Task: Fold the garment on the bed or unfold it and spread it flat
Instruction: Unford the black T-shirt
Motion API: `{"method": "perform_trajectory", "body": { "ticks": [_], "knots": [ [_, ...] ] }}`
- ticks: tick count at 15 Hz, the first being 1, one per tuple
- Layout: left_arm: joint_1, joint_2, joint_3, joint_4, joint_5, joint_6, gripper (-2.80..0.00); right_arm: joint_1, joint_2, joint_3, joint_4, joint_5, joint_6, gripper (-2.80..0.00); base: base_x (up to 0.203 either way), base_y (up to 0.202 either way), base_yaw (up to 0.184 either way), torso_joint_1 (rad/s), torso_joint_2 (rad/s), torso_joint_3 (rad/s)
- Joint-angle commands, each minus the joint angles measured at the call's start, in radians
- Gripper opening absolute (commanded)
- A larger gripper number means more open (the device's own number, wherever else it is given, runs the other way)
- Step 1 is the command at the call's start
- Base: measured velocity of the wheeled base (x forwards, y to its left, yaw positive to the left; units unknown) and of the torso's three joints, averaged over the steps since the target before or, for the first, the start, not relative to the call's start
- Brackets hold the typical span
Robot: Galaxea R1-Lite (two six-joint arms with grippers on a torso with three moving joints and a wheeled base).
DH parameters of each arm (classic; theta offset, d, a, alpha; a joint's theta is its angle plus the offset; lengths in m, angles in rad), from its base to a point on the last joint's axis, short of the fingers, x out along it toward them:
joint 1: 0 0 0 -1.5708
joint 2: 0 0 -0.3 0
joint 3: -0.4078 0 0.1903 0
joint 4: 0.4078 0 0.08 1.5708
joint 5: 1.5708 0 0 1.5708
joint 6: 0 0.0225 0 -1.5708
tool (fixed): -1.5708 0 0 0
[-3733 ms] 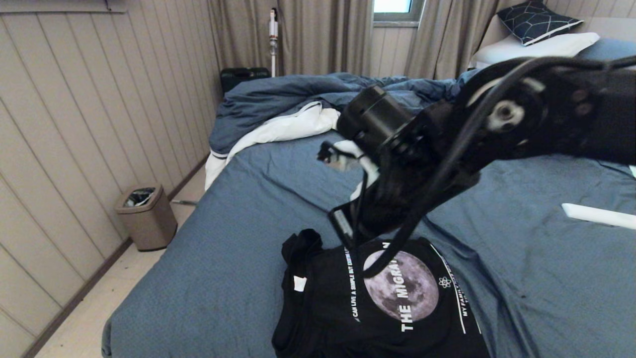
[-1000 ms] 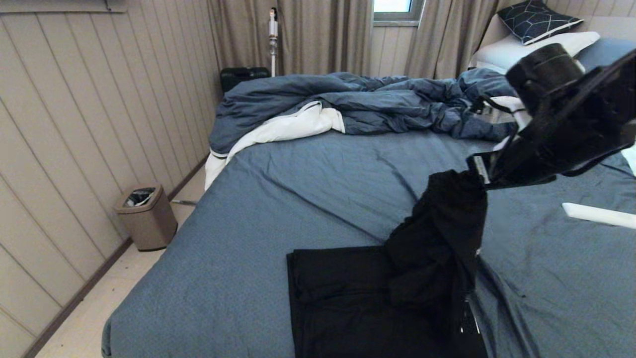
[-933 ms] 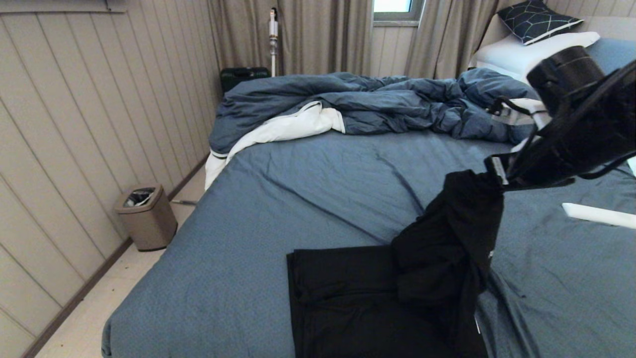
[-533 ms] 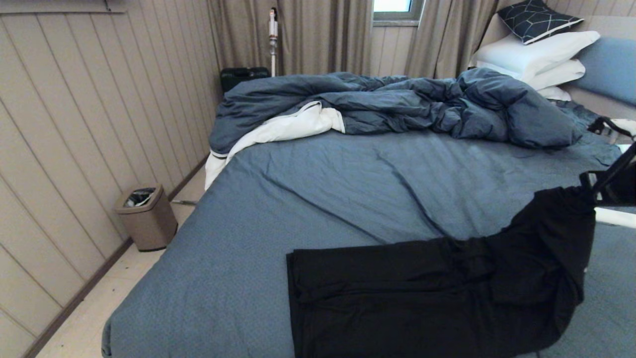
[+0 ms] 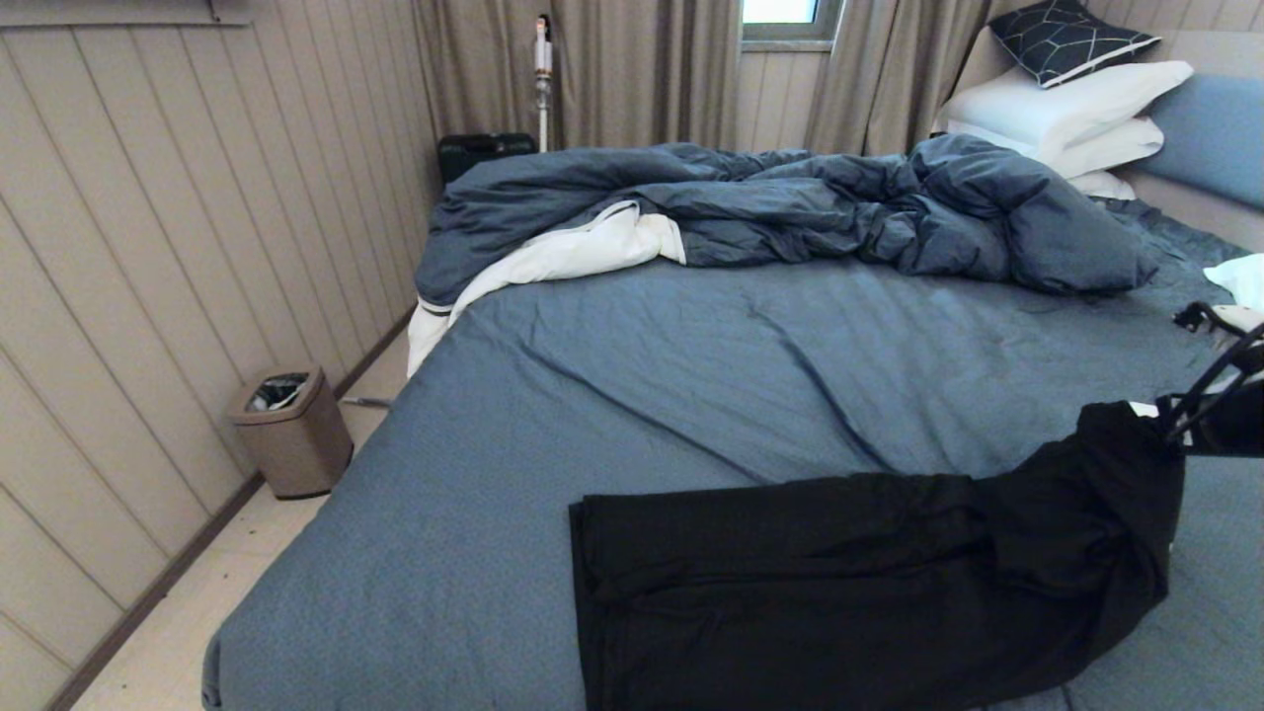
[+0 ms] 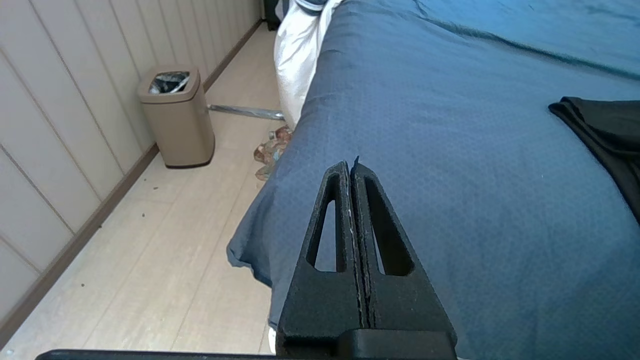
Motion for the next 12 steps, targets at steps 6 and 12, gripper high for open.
{"method": "perform_trajectory", "body": {
  "ticks": [6, 12],
  "knots": [
    [0.0, 0.001, 0.0, -0.001, 0.001, 0.0, -2.8, -0.019, -0.04, 0.07, -0.033, 0.031, -0.014, 0.0, 0.0, 0.0, 0.0, 0.0, 0.0, 0.0],
    [0.0, 0.001, -0.002, 0.0, 0.001, 0.0, -2.8, -0.026, -0.239, 0.105, 0.052, 0.127, -0.023, -2.8, 0.0, 0.0, 0.0, 0.0, 0.0, 0.0]
  ]
}}
